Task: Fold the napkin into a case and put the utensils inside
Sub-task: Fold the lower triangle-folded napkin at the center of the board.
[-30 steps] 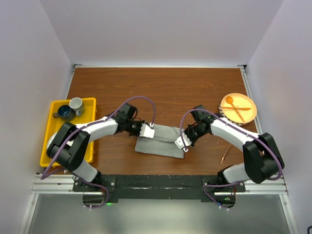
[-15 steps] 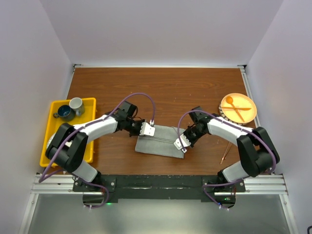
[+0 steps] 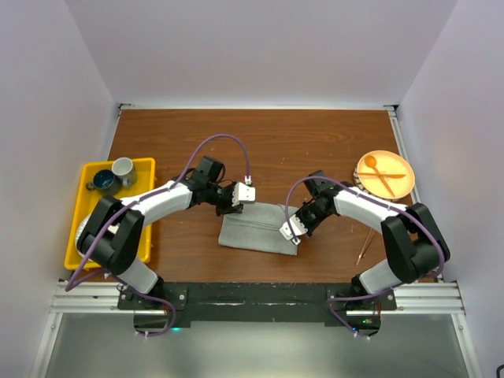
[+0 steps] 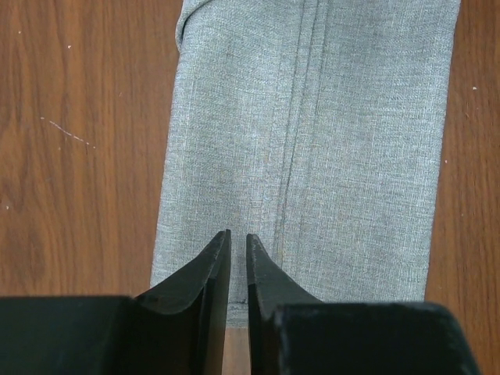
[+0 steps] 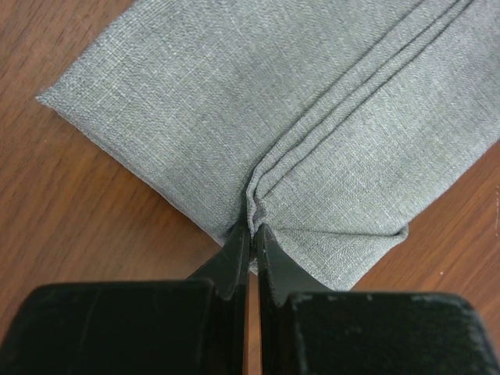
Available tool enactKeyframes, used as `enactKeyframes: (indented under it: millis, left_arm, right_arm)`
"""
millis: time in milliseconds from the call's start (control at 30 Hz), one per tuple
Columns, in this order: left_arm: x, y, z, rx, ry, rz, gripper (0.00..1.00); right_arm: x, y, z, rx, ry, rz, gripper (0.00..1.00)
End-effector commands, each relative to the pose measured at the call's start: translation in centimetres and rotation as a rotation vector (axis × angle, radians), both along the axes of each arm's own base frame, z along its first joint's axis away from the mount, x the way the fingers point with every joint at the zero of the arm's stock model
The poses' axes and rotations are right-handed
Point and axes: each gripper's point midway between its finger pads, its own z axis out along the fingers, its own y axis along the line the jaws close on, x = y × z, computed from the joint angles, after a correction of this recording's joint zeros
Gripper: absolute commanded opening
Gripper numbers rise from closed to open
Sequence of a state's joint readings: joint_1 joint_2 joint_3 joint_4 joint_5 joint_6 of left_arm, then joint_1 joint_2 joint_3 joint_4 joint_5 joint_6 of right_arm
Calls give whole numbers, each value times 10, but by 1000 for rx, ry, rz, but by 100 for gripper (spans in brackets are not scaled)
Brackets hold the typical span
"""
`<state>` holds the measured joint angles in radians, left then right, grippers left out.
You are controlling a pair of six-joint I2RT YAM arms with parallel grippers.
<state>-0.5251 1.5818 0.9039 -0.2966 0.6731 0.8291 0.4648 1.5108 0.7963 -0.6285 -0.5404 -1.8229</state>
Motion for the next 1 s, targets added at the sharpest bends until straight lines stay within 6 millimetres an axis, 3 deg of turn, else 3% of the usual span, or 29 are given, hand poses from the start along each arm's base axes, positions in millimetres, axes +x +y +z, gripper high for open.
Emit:
enactKeyframes:
  millis: [0,100,333,633,967]
  left_arm:
    - [-3,-9,20,-61,-27,-29,22]
    - [-18,-3,22,-53,-37,-86,22]
    - [-48,20,-10,69,-24,-158,14]
    - [-55,37,-48,200,39,-127,3]
    - [-59,41,-60,227,79,-109,1]
  right_arm:
    - [10,9,33,41,-39,-18,0]
    - [9,8,38,49,-52,-11,0]
    - [12,5,26,17,-46,-11,0]
    - [14,0,23,-17,-48,-13,0]
    - [13,-10,12,-50,-38,-10,0]
